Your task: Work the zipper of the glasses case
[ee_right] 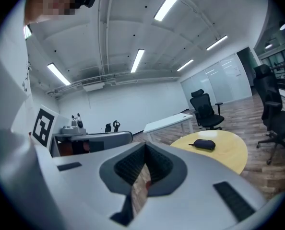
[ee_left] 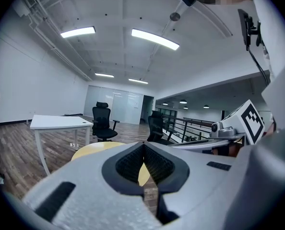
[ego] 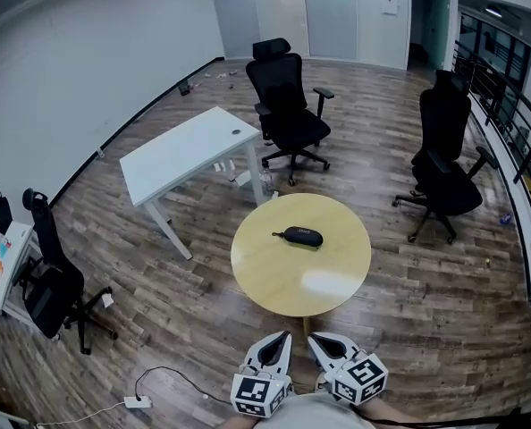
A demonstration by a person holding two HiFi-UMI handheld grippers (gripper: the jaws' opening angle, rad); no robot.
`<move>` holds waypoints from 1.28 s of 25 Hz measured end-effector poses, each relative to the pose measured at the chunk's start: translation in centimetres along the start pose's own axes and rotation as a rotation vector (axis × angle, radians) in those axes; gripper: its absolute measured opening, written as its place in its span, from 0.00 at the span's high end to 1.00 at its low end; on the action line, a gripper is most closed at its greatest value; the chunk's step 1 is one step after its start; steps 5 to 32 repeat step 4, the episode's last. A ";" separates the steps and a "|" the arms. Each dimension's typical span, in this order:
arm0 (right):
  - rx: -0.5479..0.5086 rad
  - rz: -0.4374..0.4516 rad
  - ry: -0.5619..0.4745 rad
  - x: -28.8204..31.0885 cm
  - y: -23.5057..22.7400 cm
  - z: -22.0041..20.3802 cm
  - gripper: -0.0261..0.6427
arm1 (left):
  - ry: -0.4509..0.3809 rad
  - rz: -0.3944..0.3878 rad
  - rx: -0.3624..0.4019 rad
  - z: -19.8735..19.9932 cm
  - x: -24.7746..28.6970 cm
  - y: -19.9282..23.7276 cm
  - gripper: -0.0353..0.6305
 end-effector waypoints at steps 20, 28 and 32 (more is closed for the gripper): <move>-0.017 0.008 -0.006 0.4 0.3 0.2 0.96 | -0.006 -0.004 0.005 0.1 0.0 0.3 0.94; -0.017 0.008 -0.006 0.4 0.3 0.2 0.96 | -0.006 -0.004 0.005 0.1 0.0 0.3 0.94; -0.017 0.008 -0.006 0.4 0.3 0.2 0.96 | -0.006 -0.004 0.005 0.1 0.0 0.3 0.94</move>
Point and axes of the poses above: the fingertips, and each gripper's own axes: x forward along the fingers, y to its left, z out of its top, the point moved 2 cm from there along -x, backward along the fingers, and after that the axes turned 6 degrees about z, right-handed, at the moved point
